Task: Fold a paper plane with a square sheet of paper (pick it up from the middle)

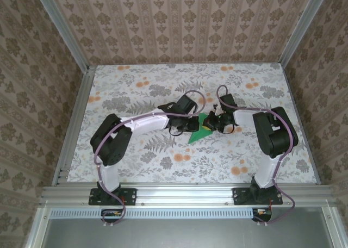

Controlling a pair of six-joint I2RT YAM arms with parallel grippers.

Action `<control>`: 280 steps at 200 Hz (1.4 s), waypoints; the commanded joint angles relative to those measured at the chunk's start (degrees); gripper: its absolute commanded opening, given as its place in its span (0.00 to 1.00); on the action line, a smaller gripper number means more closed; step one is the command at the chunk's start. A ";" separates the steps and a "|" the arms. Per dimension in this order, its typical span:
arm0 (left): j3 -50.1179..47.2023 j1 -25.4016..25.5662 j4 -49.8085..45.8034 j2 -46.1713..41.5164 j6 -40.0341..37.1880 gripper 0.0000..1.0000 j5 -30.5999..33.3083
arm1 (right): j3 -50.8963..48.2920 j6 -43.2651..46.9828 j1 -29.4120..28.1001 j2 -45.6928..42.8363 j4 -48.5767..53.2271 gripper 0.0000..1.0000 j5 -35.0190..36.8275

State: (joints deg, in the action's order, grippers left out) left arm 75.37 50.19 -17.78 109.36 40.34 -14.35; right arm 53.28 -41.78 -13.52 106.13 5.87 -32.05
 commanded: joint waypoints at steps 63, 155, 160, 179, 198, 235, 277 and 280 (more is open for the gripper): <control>-1.25 0.16 -2.82 4.75 -0.39 0.08 -2.70 | -0.96 0.16 0.32 3.60 3.69 0.05 4.86; -6.87 0.55 -3.96 4.16 0.11 0.08 -3.23 | -0.77 0.59 0.46 3.23 4.92 0.05 5.74; -7.41 0.59 -3.95 3.90 0.13 0.07 -3.19 | -0.74 0.52 0.49 3.30 4.99 0.05 5.73; -9.75 0.60 -4.10 2.76 0.22 0.07 -2.88 | -0.73 0.62 0.51 3.28 5.01 0.05 5.81; -12.06 0.68 -4.15 1.29 0.57 0.07 -2.83 | -0.76 0.54 0.43 3.22 4.88 0.05 5.86; -15.45 1.44 -3.64 -1.36 0.96 0.07 -4.00 | -0.81 0.64 0.59 3.46 4.72 0.05 5.99; -16.51 2.01 -2.93 -4.24 0.08 0.07 -5.26 | -1.03 0.65 0.60 3.58 4.49 0.05 5.86; -16.48 2.01 -2.82 -4.54 -0.07 0.07 -5.33 | -0.99 0.69 0.53 3.54 4.43 0.05 5.86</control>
State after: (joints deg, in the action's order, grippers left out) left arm 60.99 51.18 -12.40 106.59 40.56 -17.39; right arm 53.30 -41.76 -13.41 106.24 5.82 -32.45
